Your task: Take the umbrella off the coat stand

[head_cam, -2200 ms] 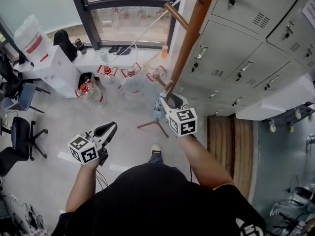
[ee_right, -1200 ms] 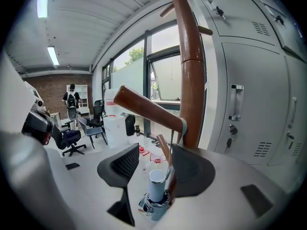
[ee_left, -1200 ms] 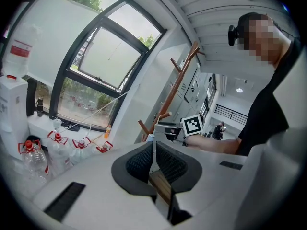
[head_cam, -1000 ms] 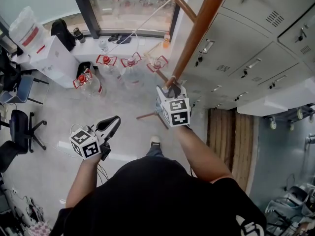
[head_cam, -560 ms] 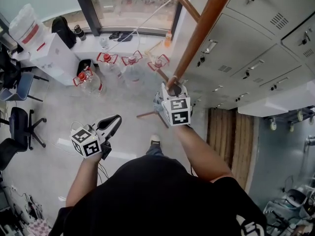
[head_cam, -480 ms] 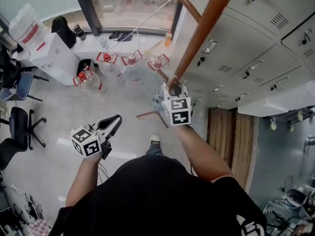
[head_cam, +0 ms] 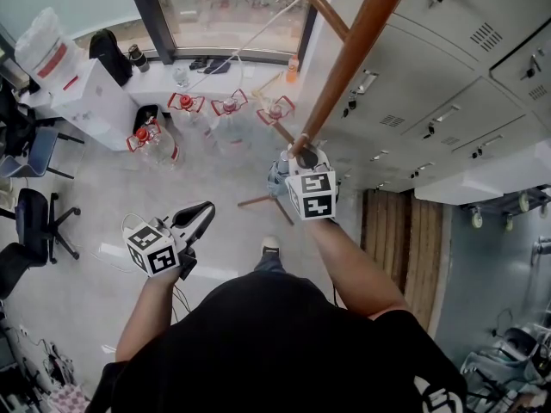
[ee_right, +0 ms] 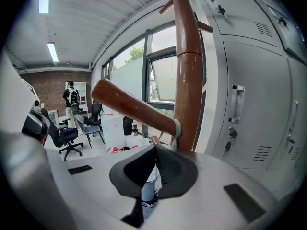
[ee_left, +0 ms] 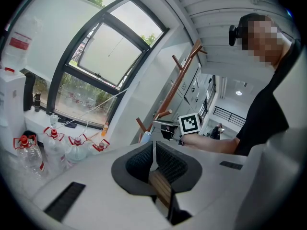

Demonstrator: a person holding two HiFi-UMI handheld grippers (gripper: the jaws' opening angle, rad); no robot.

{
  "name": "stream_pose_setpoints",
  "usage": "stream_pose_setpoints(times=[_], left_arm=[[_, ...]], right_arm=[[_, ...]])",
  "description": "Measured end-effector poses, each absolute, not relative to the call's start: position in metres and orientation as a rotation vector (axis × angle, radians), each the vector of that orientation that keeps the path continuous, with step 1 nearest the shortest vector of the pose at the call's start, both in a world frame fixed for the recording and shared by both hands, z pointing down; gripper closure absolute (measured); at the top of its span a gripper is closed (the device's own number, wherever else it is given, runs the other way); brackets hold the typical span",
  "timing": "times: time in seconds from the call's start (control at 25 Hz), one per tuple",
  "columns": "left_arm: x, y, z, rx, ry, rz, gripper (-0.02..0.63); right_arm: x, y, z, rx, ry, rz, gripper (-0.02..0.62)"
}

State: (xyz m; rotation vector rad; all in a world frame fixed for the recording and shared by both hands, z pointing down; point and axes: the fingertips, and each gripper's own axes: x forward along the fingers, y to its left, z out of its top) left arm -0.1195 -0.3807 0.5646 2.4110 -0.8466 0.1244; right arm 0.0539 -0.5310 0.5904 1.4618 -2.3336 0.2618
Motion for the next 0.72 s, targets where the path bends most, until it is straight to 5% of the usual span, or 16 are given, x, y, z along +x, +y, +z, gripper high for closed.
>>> stream_pose_setpoints(times=[0.72], left_arm=[[-0.128, -0.363, 0.557, 2.42, -0.879, 0.109, 0.58]], right_arm=[[0.041, -0.511, 0.576, 1.352, -2.388, 0.229, 0.589]])
